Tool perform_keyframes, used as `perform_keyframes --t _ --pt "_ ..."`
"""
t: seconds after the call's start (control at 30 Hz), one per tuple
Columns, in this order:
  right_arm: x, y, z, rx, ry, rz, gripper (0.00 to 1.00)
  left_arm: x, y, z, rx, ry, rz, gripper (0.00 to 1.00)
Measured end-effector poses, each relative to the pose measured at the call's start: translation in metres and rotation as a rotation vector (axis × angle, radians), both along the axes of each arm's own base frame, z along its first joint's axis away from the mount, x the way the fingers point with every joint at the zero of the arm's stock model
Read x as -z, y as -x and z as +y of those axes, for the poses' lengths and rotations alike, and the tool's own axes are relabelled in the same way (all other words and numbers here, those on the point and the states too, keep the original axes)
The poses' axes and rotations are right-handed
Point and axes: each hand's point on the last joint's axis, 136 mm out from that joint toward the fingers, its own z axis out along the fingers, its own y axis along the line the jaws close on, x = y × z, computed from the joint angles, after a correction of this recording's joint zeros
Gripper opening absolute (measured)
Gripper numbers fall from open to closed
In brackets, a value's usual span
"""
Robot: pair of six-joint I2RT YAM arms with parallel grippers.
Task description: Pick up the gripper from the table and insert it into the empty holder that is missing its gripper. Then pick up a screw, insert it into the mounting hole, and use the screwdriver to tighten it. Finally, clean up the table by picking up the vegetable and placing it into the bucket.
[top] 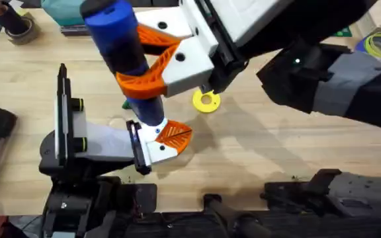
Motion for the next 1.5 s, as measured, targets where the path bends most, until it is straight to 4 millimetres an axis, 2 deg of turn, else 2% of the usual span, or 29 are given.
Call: perform_keyframes --t 0.57,0.93,1.5 --pt "0.000 0.007 0.003 -0.015 -0.013 -0.029 0.023 0.000 0.000 0.000 0.000 0.000 0.000 0.012" --pt "0.013 0.008 0.002 -0.015 0.001 -0.030 0.023 0.000 0.000 0.000 0.000 0.000 0.000 0.012" --pt "0.020 0.009 0.002 -0.016 0.008 -0.033 0.023 0.000 0.000 0.000 0.000 0.000 0.000 0.012"
